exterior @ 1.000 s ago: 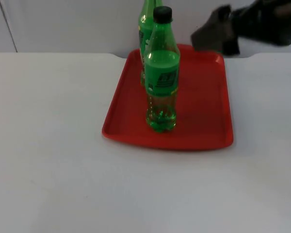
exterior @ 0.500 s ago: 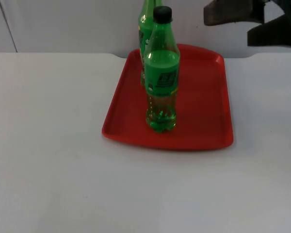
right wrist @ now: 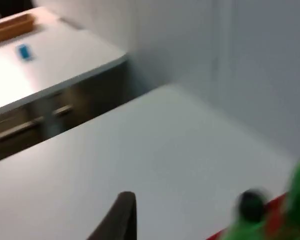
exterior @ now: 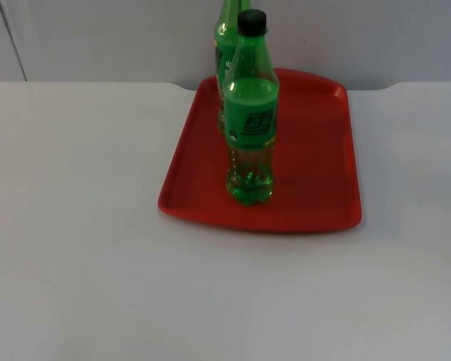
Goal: Place the bottle upright on the tray.
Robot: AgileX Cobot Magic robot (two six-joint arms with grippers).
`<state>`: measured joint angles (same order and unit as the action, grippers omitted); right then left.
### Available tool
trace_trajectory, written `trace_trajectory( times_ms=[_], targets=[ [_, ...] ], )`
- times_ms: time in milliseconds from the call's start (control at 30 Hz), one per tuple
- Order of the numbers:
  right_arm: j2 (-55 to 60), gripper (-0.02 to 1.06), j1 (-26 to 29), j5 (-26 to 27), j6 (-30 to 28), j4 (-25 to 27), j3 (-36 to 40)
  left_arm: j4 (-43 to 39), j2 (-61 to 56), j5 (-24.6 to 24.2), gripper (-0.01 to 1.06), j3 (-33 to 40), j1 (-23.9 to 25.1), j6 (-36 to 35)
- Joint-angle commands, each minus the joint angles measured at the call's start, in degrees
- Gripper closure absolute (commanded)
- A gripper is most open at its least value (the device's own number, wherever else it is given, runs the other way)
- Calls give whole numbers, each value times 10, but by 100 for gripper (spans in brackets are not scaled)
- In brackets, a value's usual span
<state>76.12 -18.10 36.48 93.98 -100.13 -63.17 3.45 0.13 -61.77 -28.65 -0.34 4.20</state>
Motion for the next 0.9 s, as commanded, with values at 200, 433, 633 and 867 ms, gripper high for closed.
trace_trajectory(
  times_ms=[200, 433, 633, 867],
  targets=[
    [-75, -1, 2, -319, -25, 2, -36, -1, -1, 1, 0, 2, 2, 0],
    [-80, -1, 14, -509, -72, 26, -36, -1, -1, 1, 0, 2, 2, 0],
    [-67, -1, 65, -668, -252, 269, -37, -1, -1, 1, 0, 2, 2, 0],
    [-66, -1, 81, -695, -632, 672, -36, -1, -1, 1, 0, 2, 2, 0]
  ],
)
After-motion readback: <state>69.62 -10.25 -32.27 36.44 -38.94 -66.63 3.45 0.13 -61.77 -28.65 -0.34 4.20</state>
